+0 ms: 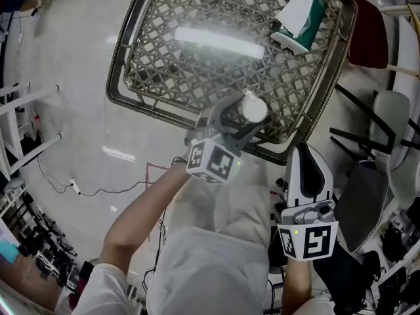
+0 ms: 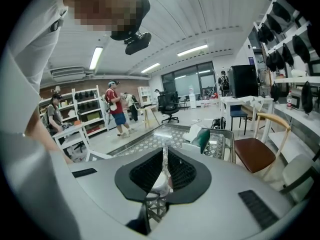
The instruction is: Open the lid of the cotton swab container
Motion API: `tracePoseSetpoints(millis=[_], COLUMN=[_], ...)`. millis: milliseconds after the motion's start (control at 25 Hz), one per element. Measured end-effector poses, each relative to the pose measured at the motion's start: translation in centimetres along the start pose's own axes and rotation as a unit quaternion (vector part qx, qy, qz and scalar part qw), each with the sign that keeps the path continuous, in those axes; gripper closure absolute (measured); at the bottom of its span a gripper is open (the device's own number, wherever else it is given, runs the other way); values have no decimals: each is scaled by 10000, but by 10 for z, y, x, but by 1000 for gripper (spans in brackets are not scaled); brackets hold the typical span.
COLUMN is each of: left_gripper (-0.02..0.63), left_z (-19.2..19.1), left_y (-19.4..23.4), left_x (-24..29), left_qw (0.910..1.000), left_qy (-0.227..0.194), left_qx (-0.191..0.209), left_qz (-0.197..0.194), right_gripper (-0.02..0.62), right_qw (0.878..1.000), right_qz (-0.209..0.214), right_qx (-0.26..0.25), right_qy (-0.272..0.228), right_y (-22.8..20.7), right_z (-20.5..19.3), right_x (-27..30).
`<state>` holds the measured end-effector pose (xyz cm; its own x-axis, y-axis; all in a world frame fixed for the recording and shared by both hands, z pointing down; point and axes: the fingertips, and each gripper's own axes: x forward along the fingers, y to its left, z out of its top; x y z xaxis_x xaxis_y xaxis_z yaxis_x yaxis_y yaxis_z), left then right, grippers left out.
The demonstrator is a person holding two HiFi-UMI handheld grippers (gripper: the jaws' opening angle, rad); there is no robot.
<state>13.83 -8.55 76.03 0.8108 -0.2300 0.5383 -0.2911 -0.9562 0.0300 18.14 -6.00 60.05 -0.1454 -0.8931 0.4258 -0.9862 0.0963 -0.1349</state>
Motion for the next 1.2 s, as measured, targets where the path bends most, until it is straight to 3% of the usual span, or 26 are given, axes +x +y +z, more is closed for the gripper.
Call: tracePoseSetpoints(millis=[400, 760, 1200], left_gripper=[344, 351, 351], left_z=[2, 6, 49], left_y=[4, 8, 2], left_x=[17, 10, -42], left_qw=[9998, 9994, 9974], left_qy=[17, 9, -245], left_qx=[141, -144, -526], left_qz=[171, 315, 420], right_gripper=[594, 592, 592], right_qw=[10000, 9999, 9991], right_qz=[32, 31, 85], right_qx=[39, 14, -104], right_qy=[-42, -141, -402], right_y=[-7, -12, 3], right_z=[-1, 6, 35], right_x=[-4, -11, -34])
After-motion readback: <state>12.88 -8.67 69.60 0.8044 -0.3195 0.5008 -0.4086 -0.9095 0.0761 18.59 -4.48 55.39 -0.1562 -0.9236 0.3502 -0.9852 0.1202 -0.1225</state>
